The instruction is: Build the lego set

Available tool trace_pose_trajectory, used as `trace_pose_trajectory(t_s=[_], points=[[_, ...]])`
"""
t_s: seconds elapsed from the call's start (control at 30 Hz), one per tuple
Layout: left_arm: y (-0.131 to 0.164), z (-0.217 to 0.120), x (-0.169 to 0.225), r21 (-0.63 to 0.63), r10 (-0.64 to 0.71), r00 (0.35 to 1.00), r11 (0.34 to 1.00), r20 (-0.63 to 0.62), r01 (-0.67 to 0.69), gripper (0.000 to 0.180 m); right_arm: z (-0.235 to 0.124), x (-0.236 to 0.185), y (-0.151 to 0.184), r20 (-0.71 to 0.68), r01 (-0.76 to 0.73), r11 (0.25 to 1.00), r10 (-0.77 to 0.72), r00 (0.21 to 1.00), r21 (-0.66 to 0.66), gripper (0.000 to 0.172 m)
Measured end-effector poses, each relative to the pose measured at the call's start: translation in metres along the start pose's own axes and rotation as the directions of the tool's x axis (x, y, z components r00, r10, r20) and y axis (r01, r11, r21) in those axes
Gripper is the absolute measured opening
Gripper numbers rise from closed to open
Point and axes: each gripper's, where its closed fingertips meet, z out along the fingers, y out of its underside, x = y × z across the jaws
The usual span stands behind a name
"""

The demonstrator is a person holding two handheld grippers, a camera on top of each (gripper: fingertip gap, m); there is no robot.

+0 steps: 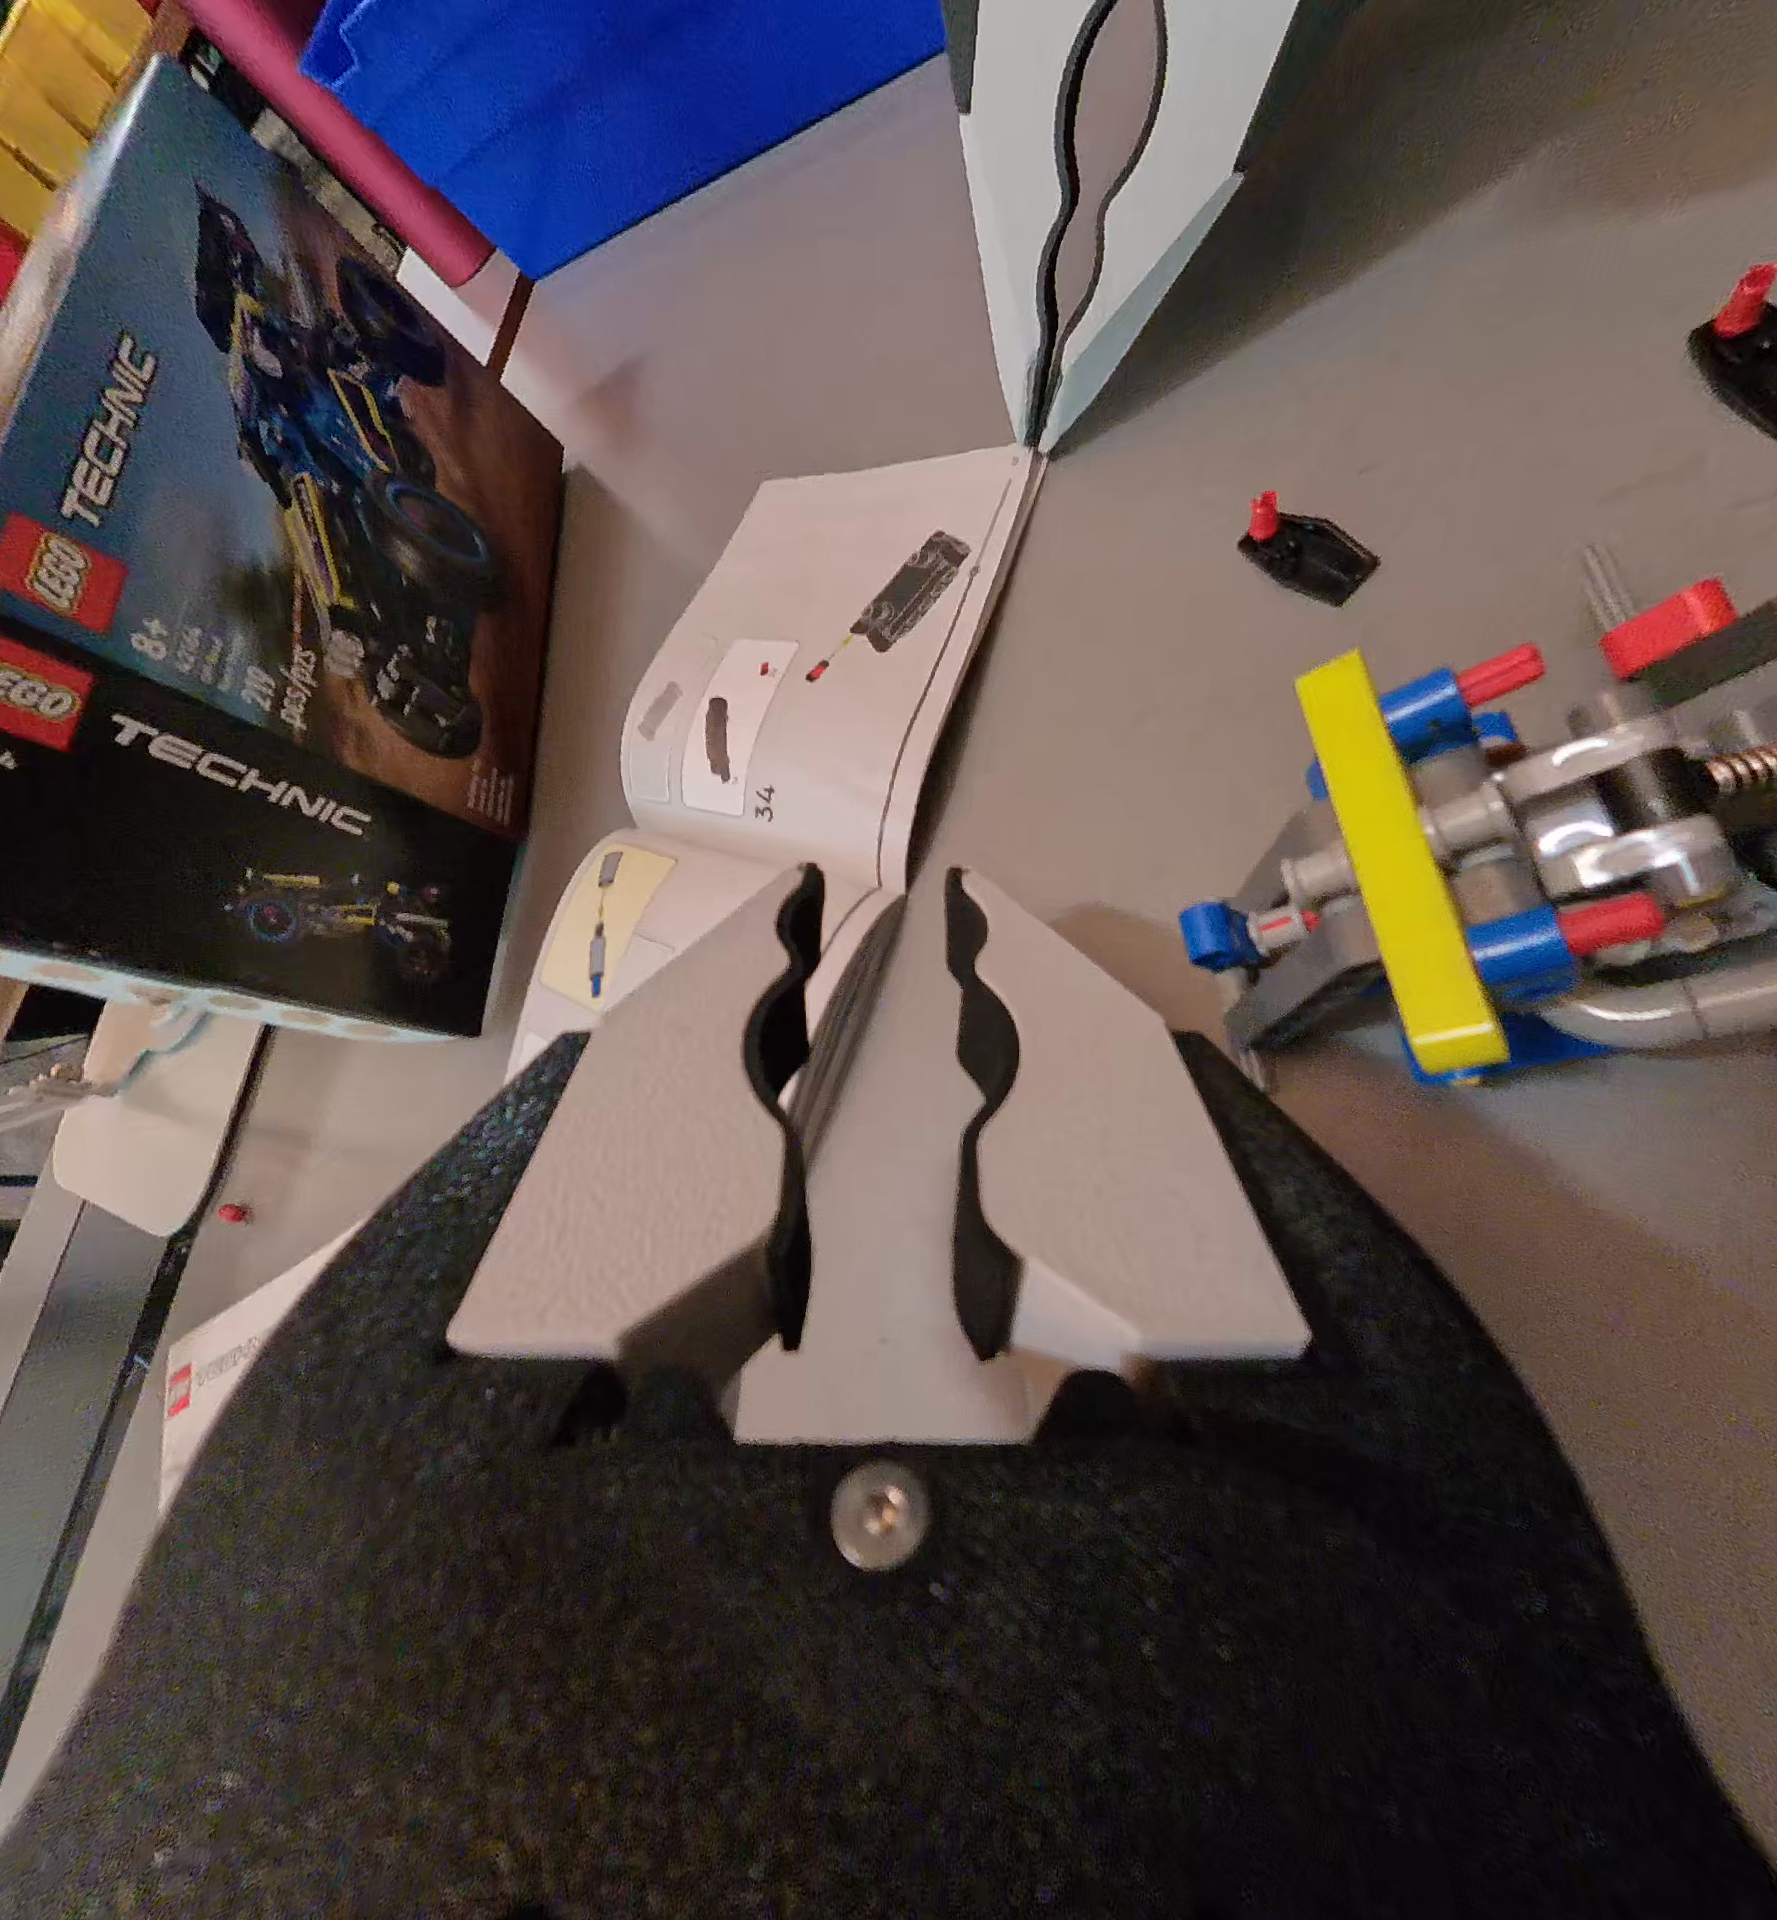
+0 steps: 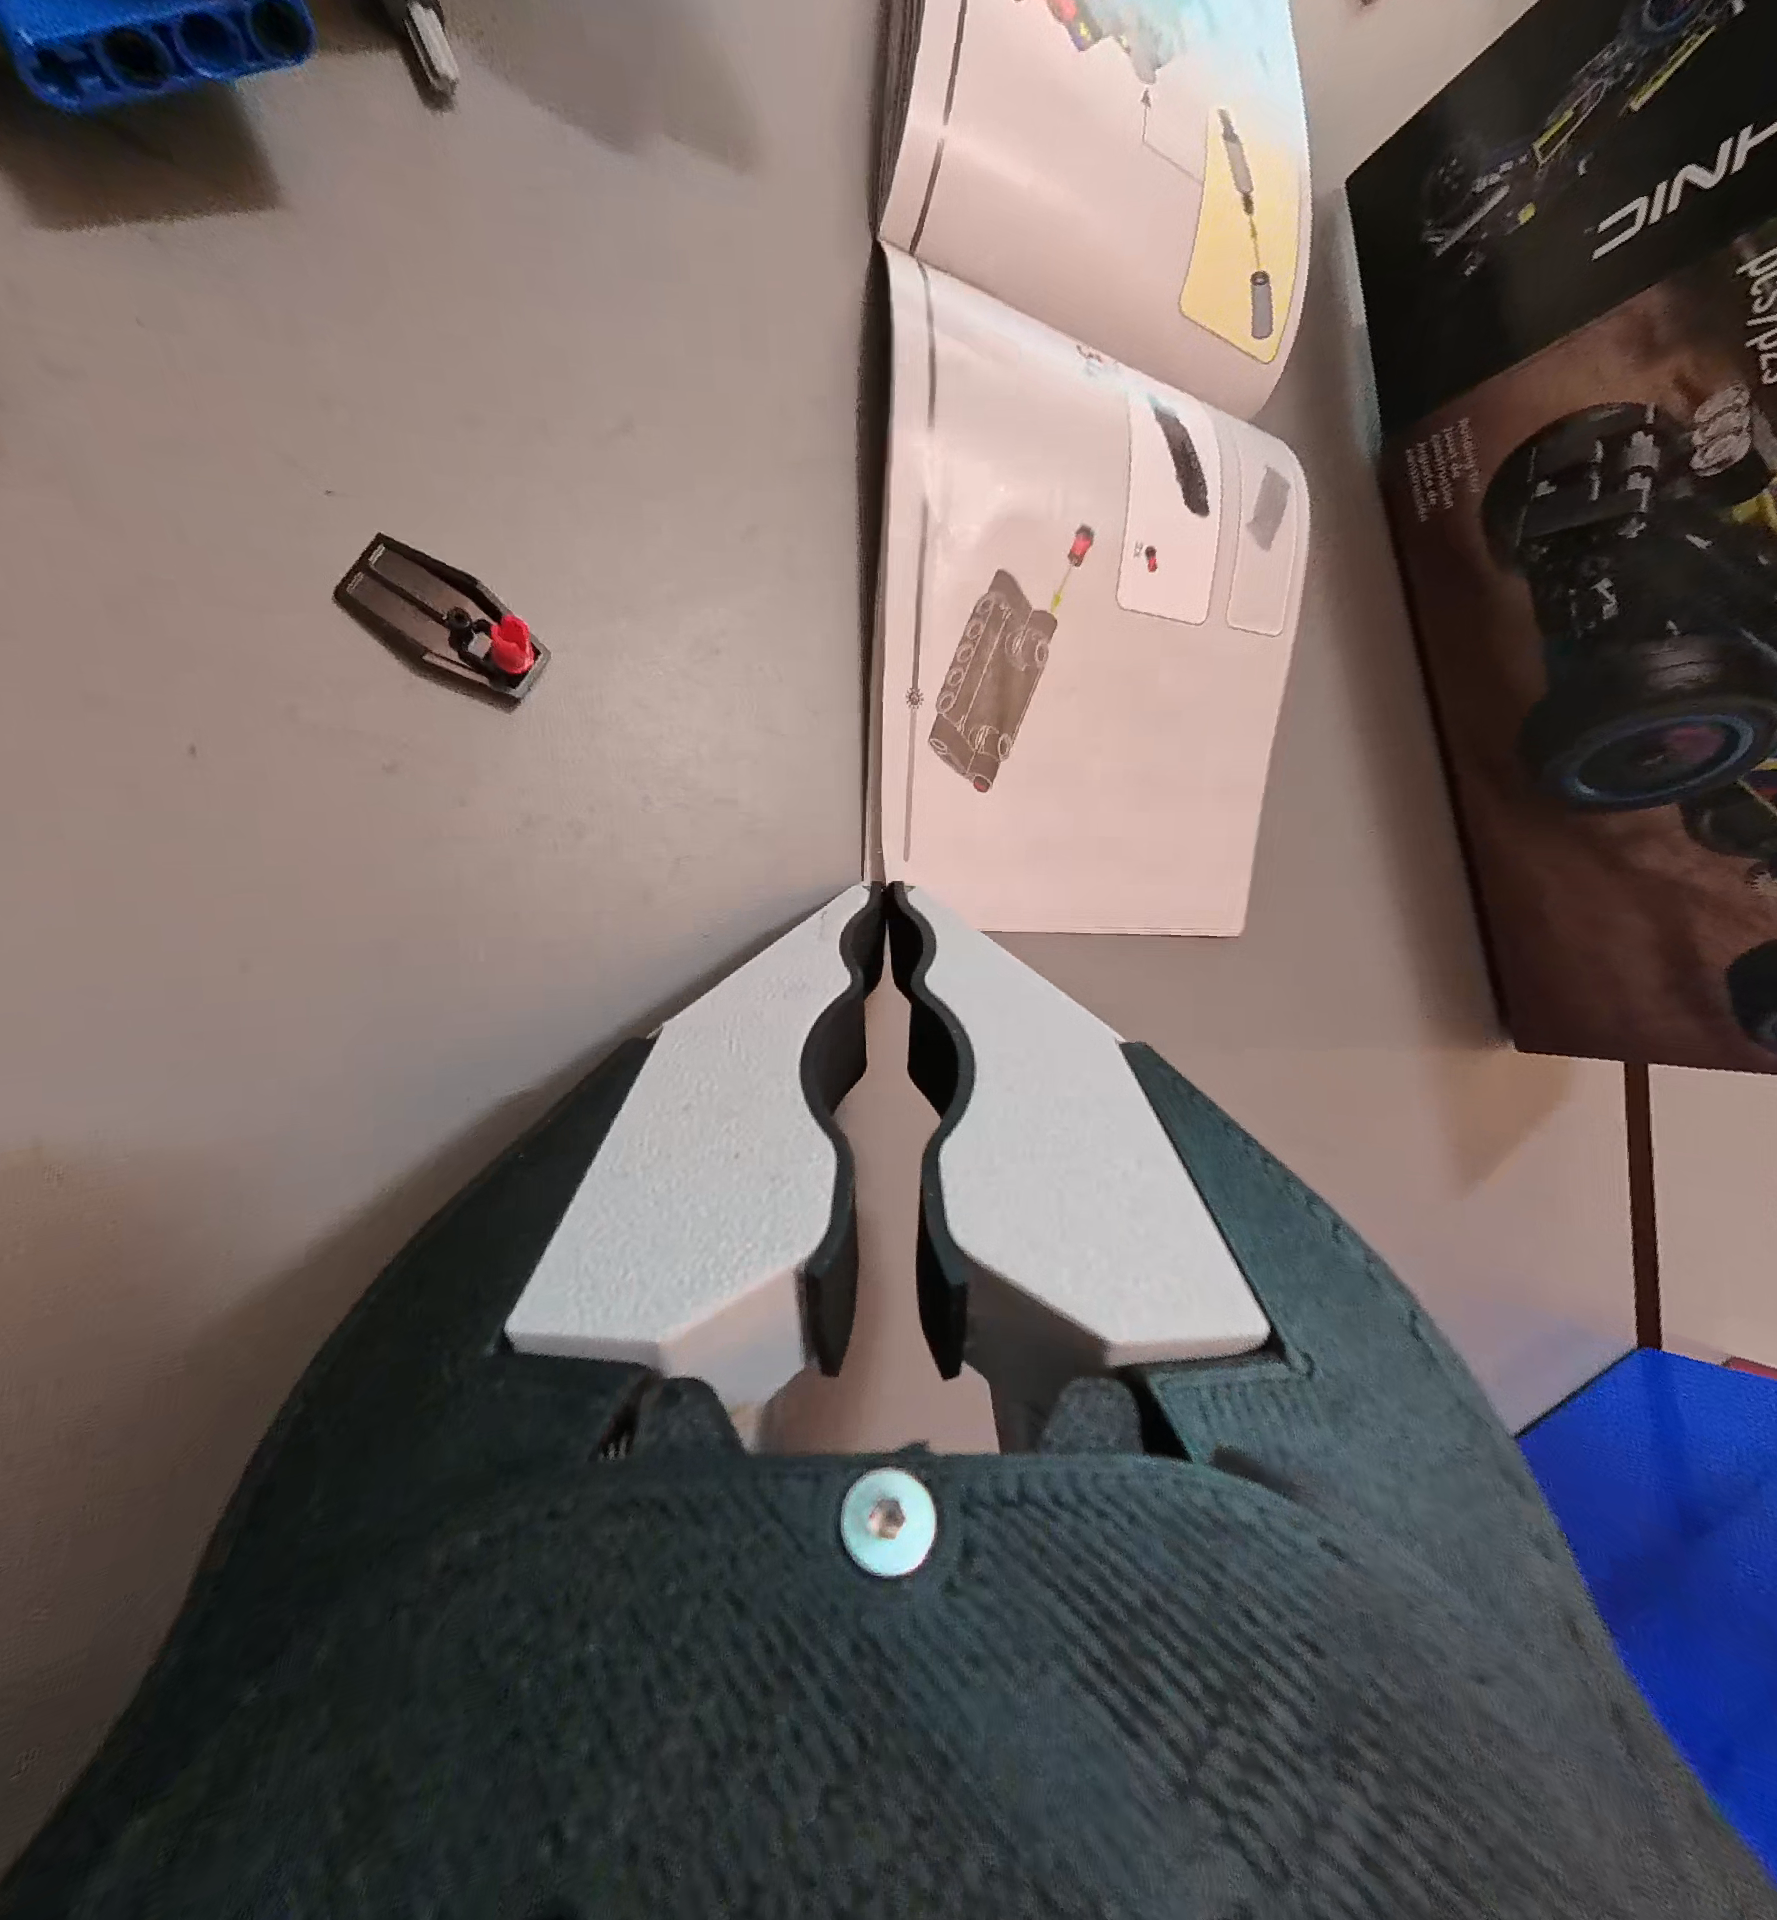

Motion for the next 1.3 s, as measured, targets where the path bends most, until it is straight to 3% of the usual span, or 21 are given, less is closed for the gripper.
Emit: trace_pose_trajectory(t_s=[0.8, 1.0, 1.2, 1.23, 1.3], points=[[-0.011, 0.028, 0.007, 0.043, 0.014, 0.998, 0.999, -0.066, -0.011, 0.020, -0.012, 0.014, -0.014, -0.127, 0.019, 0.993, -0.004, 0.992, 0.118, 0.000], [-0.030, 0.034, -0.010, 0.074, 0.056, 0.998, 0.996, -0.010, -0.055, 0.021, -0.029, 0.038, -0.042, -0.296, 0.057, 0.964, 0.023, 0.955, 0.259, 0.000], [-0.052, 0.037, -0.023, 0.109, 0.056, 0.996, 0.992, 0.065, -0.063, 0.025, -0.033, 0.046, -0.073, -0.373, 0.092, 0.929, 0.053, 0.926, 0.360, 0.000], [-0.052, 0.037, -0.026, 0.102, 0.058, 0.994, 0.993, 0.094, -0.068, 0.024, -0.034, 0.045, -0.077, -0.374, 0.094, 0.922, 0.058, 0.925, 0.375, 0.000], [-0.051, 0.034, -0.032, 0.096, 0.076, 0.987, 0.991, 0.141, -0.090, 0.003, -0.033, 0.043, -0.082, -0.360, 0.090, 0.910, 0.068, 0.930, 0.405, 0.000]])
